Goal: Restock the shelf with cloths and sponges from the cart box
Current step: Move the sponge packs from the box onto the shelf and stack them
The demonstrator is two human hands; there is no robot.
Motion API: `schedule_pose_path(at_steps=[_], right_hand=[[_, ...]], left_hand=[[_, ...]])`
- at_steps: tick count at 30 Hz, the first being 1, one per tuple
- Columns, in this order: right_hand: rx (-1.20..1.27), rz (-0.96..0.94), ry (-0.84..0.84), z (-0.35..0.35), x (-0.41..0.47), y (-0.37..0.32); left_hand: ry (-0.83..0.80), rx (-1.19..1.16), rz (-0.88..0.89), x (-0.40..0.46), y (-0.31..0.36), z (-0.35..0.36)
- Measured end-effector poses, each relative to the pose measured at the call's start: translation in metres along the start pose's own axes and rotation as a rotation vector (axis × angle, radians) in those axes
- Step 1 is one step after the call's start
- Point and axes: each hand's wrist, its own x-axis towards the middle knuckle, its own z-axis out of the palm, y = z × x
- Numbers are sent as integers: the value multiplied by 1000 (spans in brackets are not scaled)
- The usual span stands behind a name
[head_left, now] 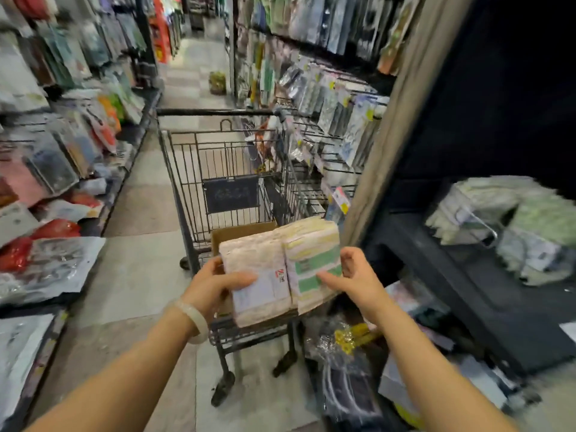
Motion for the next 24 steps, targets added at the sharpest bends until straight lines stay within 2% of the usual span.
schedule_pose_path(at_steps=[7,12,19,24], right_hand=[[-20,38,-37,-60,-66,-40],[-38,30,42,-103,-118,-52],[-23,6,139,-199,-199,-51],[-41,-7,197,-272,-255,-45]], left_hand=[[-149,102,47,-40,25,58],[-223,178,74,-65,25,112],[-293,216,54,-109,-2,224],[-306,243,108,-136,-36,303]])
